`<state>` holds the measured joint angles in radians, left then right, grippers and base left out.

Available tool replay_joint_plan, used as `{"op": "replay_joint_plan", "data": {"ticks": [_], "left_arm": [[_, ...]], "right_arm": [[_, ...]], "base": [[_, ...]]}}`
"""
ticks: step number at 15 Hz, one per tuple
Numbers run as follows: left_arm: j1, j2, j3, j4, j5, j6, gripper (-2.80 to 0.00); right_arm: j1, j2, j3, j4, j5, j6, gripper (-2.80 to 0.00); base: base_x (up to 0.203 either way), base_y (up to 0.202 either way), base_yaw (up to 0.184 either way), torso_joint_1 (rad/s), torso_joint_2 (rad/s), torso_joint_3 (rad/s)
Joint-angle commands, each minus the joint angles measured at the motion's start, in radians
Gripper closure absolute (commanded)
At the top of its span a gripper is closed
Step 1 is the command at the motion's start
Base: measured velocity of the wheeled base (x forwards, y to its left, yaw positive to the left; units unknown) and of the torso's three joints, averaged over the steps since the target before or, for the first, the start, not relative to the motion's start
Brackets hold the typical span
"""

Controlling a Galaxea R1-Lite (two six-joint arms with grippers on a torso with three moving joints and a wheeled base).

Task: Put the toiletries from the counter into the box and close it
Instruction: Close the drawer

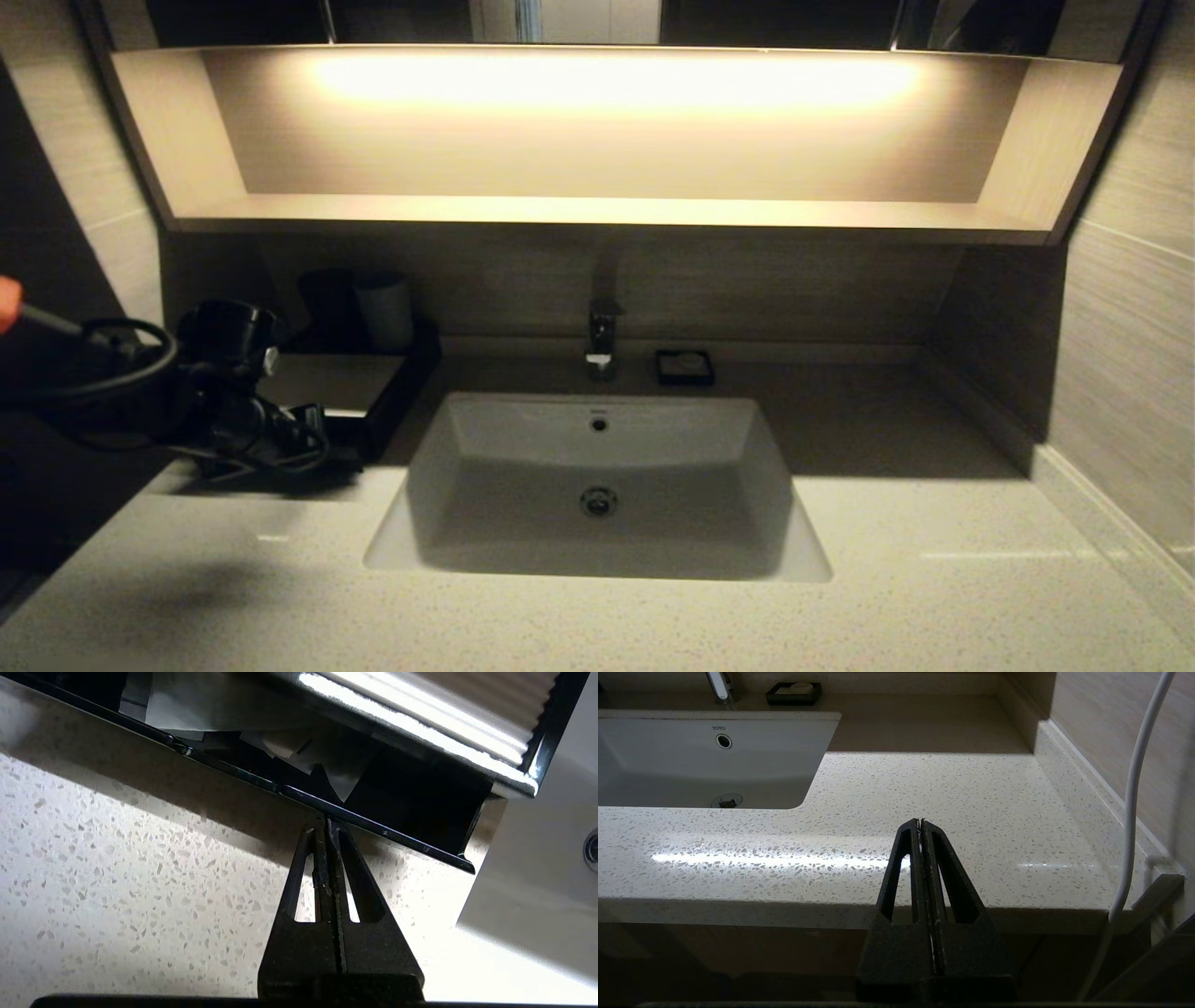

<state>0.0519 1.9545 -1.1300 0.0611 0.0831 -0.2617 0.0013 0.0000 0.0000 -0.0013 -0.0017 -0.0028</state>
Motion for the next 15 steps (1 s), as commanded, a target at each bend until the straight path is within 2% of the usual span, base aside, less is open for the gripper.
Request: {"op": "replay_joint_plan", "data": {"ticks": [1, 15], "left_arm": [[0.000, 0.017, -0.019, 0.000, 0.002, -0.002, 0.00], [0.000, 0.050, -0.097, 0.000, 0.003, -0.017, 0.00]], "right_arm": [[0.000, -0.002, 0.001, 0.000, 0.000, 0.000, 0.00], [0.000, -0.002, 0.001, 0.000, 0.000, 0.000, 0.00]], "base": [[0.000, 0.000, 0.000, 0.000, 0.00, 0.000], [0.000, 0.000, 0.000, 0.000, 0.00, 0.000]]}}
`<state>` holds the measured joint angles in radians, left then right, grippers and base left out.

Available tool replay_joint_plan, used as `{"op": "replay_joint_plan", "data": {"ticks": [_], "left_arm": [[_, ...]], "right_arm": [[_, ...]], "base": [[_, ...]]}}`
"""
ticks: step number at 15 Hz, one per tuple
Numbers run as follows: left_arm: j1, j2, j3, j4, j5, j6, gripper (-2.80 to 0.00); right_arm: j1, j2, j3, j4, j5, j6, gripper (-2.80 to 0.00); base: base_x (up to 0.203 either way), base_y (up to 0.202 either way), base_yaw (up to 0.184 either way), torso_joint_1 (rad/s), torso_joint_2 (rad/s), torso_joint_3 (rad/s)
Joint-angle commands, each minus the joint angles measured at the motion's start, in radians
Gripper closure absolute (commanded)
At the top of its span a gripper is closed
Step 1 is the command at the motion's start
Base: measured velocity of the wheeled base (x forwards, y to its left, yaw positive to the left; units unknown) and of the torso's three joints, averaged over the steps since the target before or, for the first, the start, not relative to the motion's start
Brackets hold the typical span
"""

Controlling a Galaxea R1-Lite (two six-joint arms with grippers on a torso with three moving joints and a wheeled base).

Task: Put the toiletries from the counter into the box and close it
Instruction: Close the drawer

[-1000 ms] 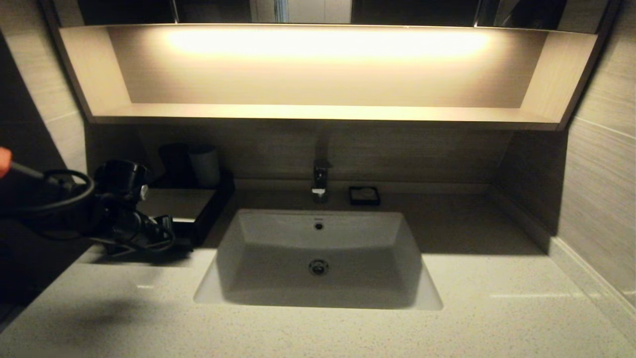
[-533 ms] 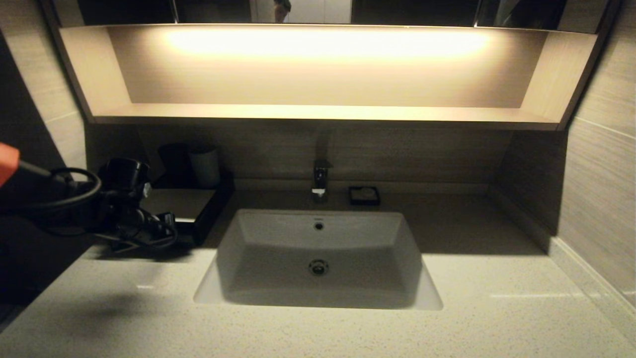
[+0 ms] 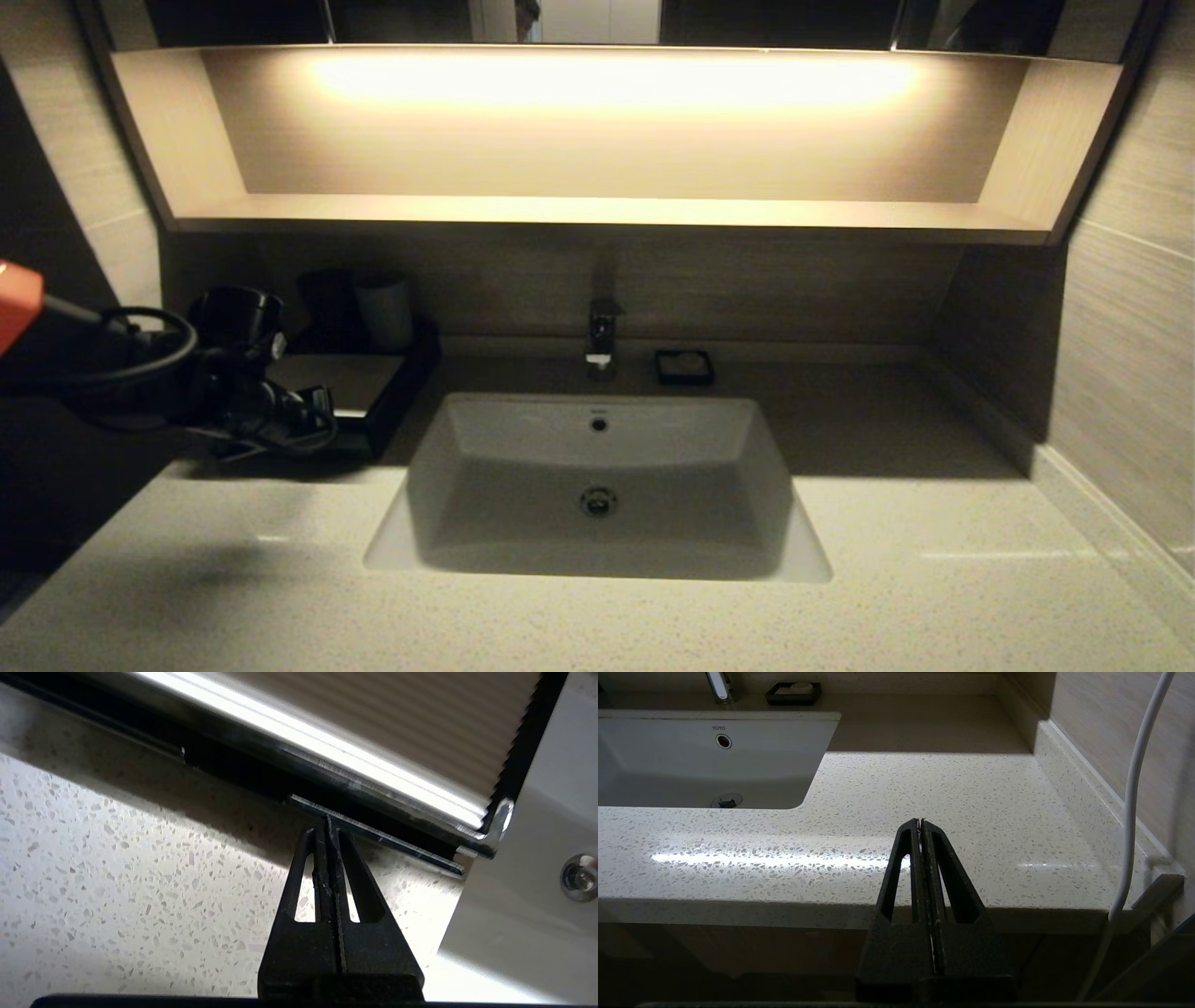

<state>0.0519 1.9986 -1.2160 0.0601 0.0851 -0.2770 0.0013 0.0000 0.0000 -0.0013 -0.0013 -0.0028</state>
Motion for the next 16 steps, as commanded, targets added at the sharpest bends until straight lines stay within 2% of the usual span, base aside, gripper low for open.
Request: {"op": "replay_joint_plan", "data": {"ticks": [1, 8, 12, 16], "left_arm": [[0.000, 0.007, -0.014, 0.001, 0.001, -0.002, 0.00], [-0.002, 0.011, -0.020, 0.001, 0.001, -0.004, 0.00], [-0.008, -0.069, 0.036, 0.014, 0.002, -0.004, 0.00], [-0.012, -0.196, 0.146, 0.017, 0.005, 0.007, 0.00]], "right_arm": [[0.000, -0.002, 0.002, 0.000, 0.000, 0.000, 0.00], [0.000, -0.002, 0.002, 0.000, 0.000, 0.000, 0.00], [0.000, -0.002, 0.002, 0.000, 0.000, 0.000, 0.00], [0.000, -0.002, 0.002, 0.000, 0.000, 0.000, 0.00]], "base": [[0.000, 0.000, 0.000, 0.000, 0.00, 0.000], [0.000, 0.000, 0.000, 0.000, 0.00, 0.000], [0.000, 0.000, 0.000, 0.000, 0.00, 0.000], [0.000, 0.000, 0.000, 0.000, 0.00, 0.000]]}}
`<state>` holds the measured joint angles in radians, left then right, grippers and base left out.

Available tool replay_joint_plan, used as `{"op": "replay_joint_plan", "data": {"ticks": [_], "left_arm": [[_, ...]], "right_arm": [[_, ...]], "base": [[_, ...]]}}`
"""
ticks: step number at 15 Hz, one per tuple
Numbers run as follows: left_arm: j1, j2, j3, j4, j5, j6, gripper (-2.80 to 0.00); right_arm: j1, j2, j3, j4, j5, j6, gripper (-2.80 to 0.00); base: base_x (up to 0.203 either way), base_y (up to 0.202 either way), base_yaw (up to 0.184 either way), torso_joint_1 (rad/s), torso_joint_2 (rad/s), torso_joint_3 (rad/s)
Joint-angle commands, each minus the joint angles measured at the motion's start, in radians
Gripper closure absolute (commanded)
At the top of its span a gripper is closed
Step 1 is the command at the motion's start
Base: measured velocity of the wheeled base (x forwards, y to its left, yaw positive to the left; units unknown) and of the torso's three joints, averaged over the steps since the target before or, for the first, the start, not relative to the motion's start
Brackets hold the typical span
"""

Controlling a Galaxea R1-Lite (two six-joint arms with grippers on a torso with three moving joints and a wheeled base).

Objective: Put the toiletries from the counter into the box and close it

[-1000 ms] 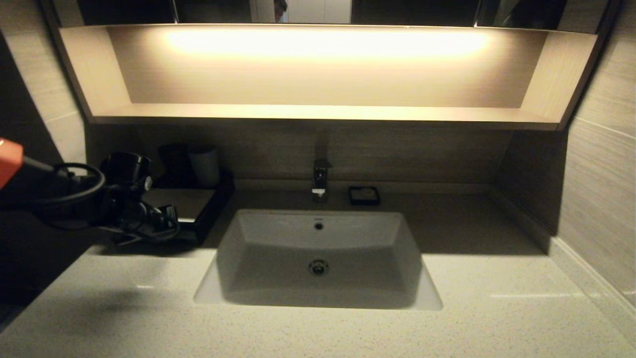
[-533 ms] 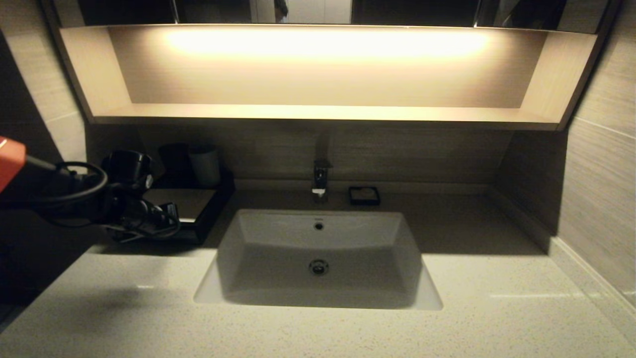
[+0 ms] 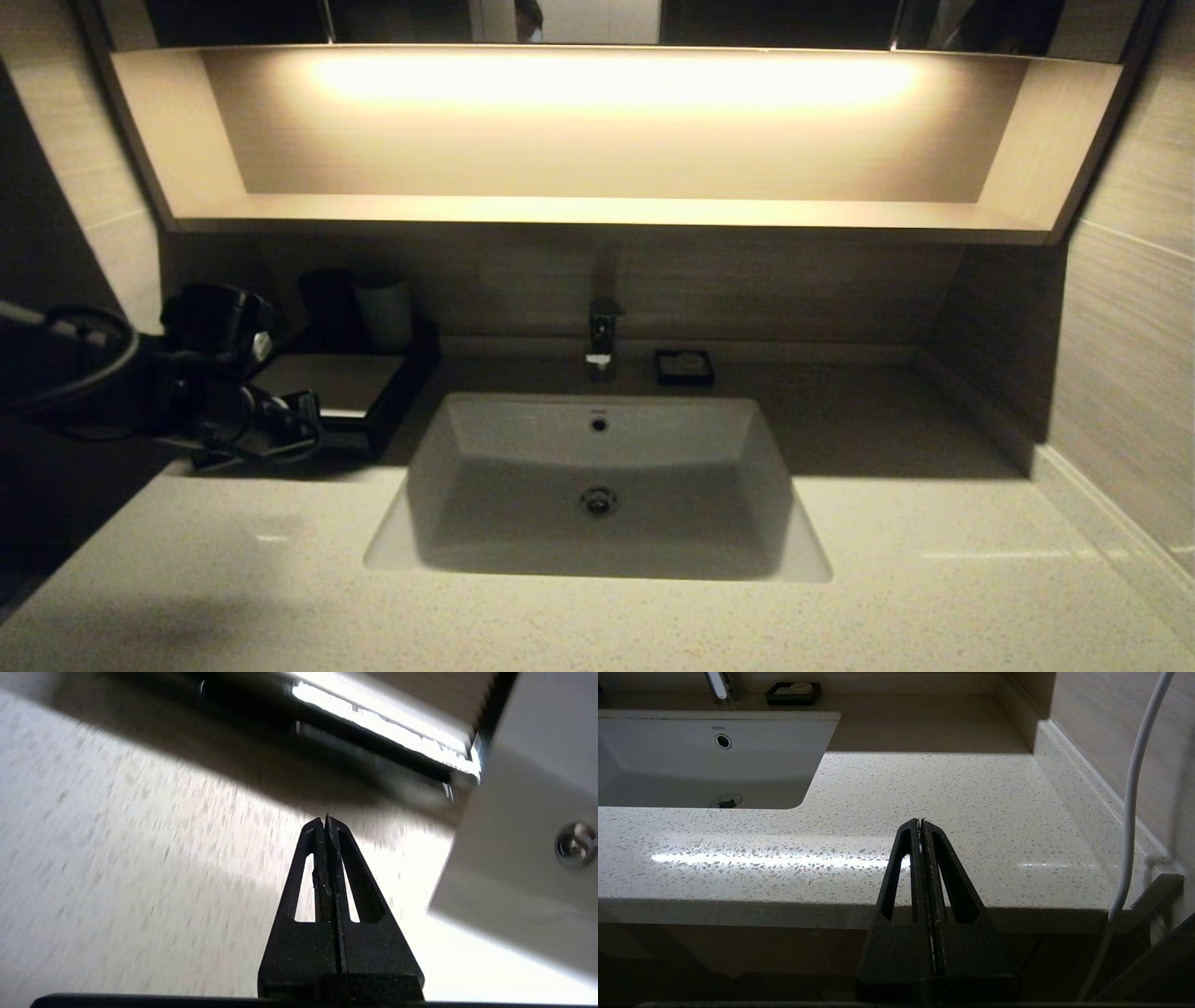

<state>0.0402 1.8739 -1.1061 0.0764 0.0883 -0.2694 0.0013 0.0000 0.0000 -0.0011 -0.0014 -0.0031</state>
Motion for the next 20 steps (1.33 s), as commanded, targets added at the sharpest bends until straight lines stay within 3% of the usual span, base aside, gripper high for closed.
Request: {"op": "replay_joint_plan", "data": {"ticks": [1, 8, 15, 17, 20], "left_arm": [[0.000, -0.103, 0.058, 0.000, 0.003, 0.001, 0.00], [-0.014, -0.347, 0.210, -0.008, -0.001, 0.052, 0.00], [-0.169, -0.608, 0.362, -0.012, 0.003, 0.076, 0.00], [-0.179, -0.680, 0.397, -0.013, 0.002, 0.083, 0.00], [-0.180, -0.788, 0.459, -0.015, 0.003, 0.143, 0.00]], "right_arm": [[0.000, -0.002, 0.002, 0.000, 0.000, 0.000, 0.00], [0.000, -0.002, 0.002, 0.000, 0.000, 0.000, 0.00], [0.000, -0.002, 0.002, 0.000, 0.000, 0.000, 0.00], [0.000, -0.002, 0.002, 0.000, 0.000, 0.000, 0.00], [0.000, -0.002, 0.002, 0.000, 0.000, 0.000, 0.00]], "base": [[0.000, 0.000, 0.000, 0.000, 0.00, 0.000], [0.000, 0.000, 0.000, 0.000, 0.00, 0.000], [0.000, 0.000, 0.000, 0.000, 0.00, 0.000], [0.000, 0.000, 0.000, 0.000, 0.00, 0.000], [0.000, 0.000, 0.000, 0.000, 0.00, 0.000]]}}
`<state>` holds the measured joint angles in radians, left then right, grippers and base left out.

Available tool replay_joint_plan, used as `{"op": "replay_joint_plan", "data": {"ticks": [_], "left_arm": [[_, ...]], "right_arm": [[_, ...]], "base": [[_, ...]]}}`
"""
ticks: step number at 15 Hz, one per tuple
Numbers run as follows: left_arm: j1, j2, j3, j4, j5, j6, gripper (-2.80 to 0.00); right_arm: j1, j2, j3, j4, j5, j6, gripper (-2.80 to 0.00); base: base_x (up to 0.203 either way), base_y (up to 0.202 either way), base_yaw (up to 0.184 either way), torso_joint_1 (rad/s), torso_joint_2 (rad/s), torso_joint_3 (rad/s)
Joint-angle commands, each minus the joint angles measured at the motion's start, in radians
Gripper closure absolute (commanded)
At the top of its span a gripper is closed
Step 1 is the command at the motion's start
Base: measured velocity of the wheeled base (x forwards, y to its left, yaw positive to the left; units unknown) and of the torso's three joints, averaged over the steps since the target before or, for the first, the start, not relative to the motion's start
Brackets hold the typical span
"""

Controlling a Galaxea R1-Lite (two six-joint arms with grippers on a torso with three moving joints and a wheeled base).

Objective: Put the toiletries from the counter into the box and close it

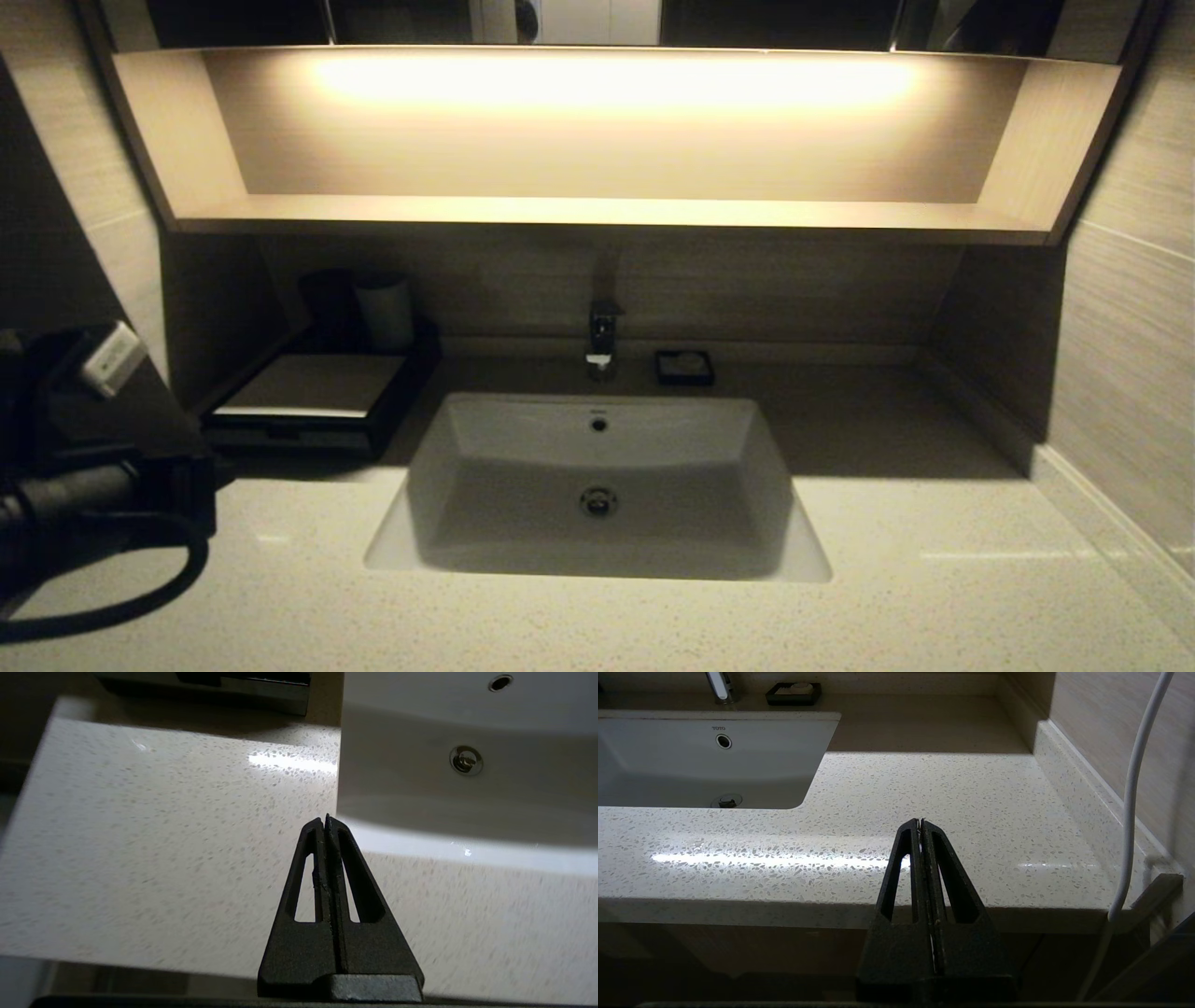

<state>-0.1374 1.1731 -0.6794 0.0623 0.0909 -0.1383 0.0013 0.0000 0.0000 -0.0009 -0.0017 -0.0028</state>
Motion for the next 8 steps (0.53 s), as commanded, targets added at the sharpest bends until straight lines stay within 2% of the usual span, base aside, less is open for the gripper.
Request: {"op": "replay_joint_plan", "data": {"ticks": [1, 5, 8], "left_arm": [[-0.002, -0.122, 0.051, -0.001, 0.000, 0.022, 0.00], [-0.002, -0.270, 0.130, 0.001, 0.002, 0.047, 0.00], [0.000, -0.393, 0.183, 0.002, 0.046, 0.081, 0.00]], "right_arm": [[0.000, -0.002, 0.002, -0.001, 0.000, 0.000, 0.00], [0.000, -0.002, 0.002, -0.001, 0.000, 0.000, 0.00], [0.000, -0.002, 0.002, -0.001, 0.000, 0.000, 0.00]], "base": [[0.000, 0.000, 0.000, 0.000, 0.00, 0.000], [0.000, 0.000, 0.000, 0.000, 0.00, 0.000], [0.000, 0.000, 0.000, 0.000, 0.00, 0.000]]}}
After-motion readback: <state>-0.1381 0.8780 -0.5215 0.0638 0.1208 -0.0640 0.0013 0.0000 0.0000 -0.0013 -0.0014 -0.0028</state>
